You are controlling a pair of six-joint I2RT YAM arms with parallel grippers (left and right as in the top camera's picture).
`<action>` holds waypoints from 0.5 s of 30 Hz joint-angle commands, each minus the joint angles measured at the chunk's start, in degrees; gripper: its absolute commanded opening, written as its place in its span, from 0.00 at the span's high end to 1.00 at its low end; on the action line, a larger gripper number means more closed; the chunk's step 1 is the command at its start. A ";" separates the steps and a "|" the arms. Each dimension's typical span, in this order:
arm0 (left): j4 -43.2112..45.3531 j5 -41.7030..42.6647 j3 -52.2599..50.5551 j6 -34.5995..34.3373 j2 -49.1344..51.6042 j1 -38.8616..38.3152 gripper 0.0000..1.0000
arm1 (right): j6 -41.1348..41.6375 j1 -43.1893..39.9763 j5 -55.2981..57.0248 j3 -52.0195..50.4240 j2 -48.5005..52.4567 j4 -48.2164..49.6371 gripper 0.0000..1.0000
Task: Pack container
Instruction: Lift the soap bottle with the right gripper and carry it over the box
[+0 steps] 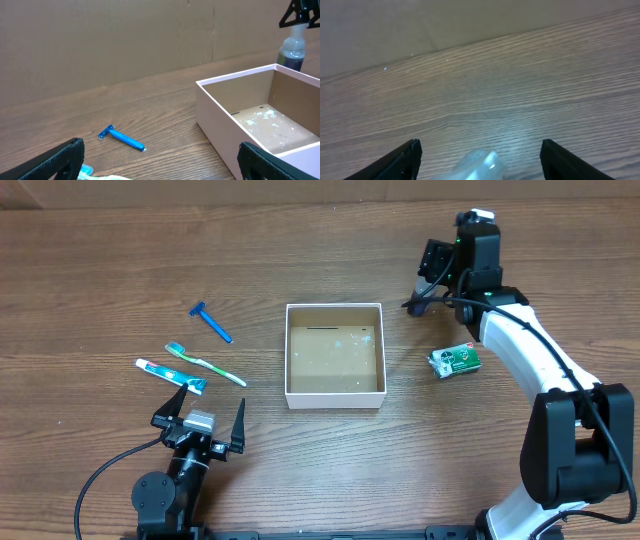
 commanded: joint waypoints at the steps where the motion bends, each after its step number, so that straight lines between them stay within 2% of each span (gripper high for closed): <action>1: 0.07 -0.63 -0.20 0.66 -0.55 0.33 0.00 | 0.33 -0.83 0.79 1.46 1.40 0.59 0.26; 9: 0.07 -0.63 -0.20 0.66 -0.55 0.33 0.00 | 0.31 -0.81 -2.29 1.46 1.46 1.75 0.36; 15: 0.09 -0.63 -0.20 0.66 -0.55 0.33 0.00 | 0.28 -0.81 -4.28 1.46 1.46 1.16 0.48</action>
